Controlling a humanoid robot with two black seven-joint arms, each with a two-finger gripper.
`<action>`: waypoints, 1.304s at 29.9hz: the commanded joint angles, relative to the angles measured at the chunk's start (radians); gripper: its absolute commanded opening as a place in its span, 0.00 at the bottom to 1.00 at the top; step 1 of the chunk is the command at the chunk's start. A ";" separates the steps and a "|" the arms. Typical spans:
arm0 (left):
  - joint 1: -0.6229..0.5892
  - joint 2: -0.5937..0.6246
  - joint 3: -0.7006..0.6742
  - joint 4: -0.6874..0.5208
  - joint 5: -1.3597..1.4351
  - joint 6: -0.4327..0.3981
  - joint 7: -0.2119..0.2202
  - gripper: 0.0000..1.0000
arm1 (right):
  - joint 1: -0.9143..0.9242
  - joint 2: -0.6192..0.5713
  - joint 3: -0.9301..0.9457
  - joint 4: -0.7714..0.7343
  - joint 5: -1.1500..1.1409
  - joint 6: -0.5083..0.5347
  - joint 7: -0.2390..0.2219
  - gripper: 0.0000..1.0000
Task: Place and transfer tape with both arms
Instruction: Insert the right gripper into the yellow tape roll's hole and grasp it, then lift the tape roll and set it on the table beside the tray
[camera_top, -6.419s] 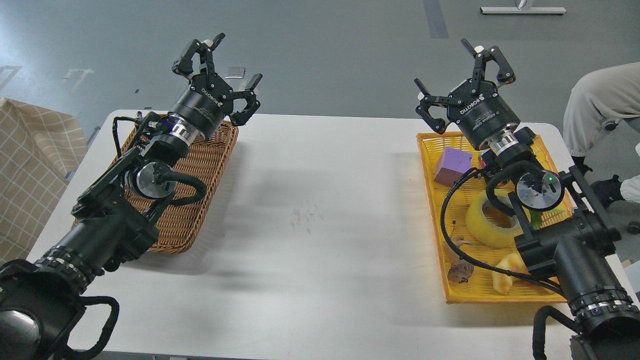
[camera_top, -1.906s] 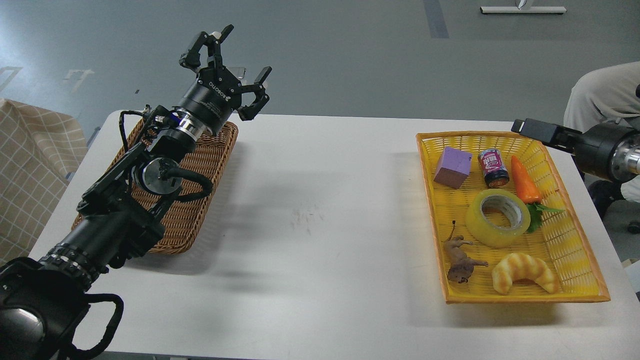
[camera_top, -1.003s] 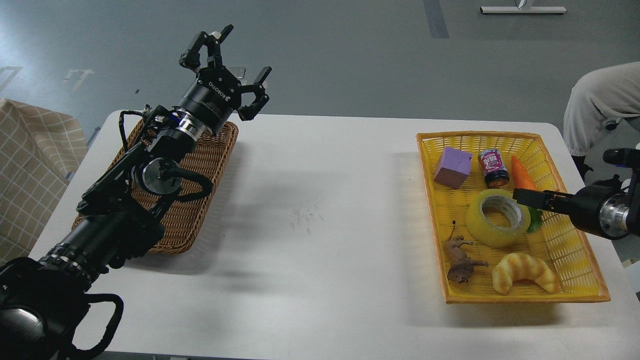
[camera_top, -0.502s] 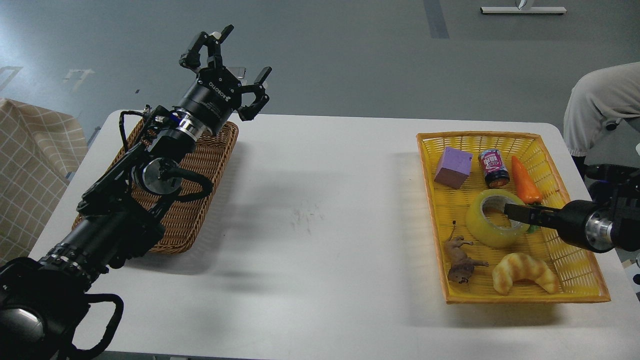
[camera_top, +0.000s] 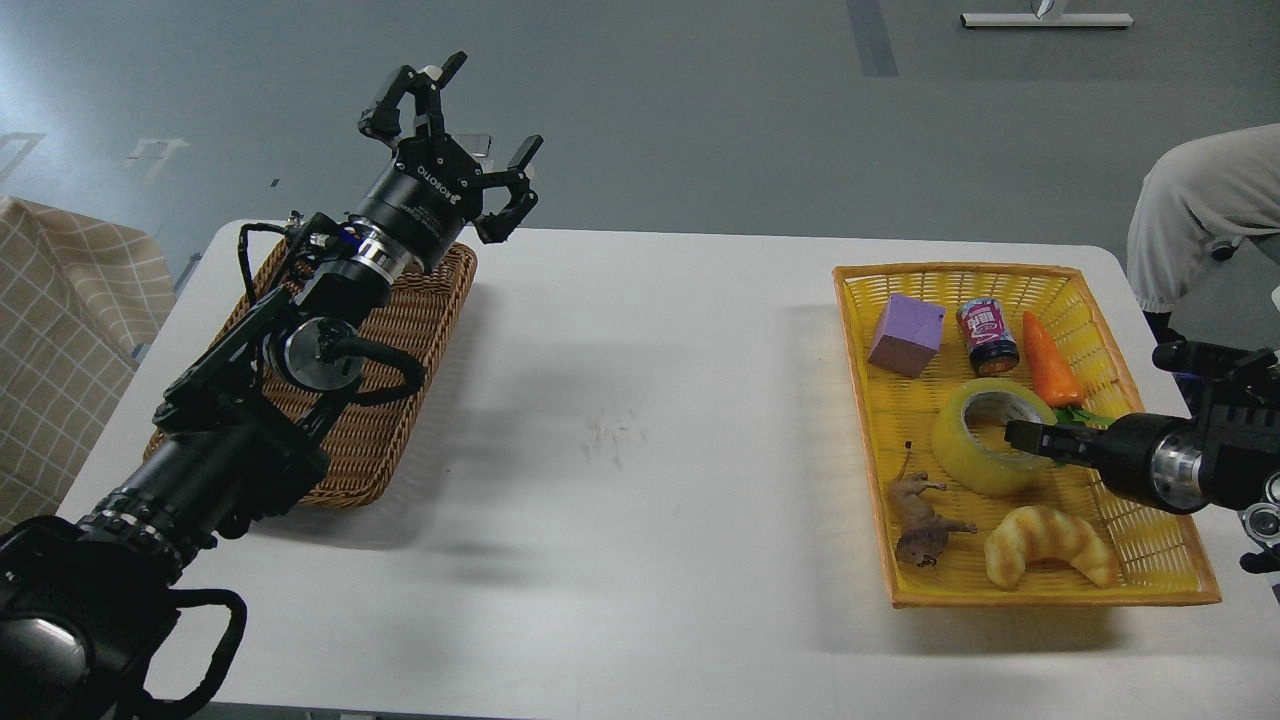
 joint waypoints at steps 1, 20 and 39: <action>0.000 -0.001 0.000 0.000 0.000 0.000 0.000 0.98 | 0.001 0.012 0.000 -0.019 0.000 0.000 0.000 0.55; 0.000 -0.001 0.000 0.000 0.000 0.000 0.000 0.98 | 0.043 -0.026 -0.006 0.004 0.020 0.000 0.000 0.00; 0.000 -0.003 -0.002 0.000 0.000 0.000 0.000 0.98 | 0.265 0.018 -0.008 0.110 0.018 0.000 0.000 0.00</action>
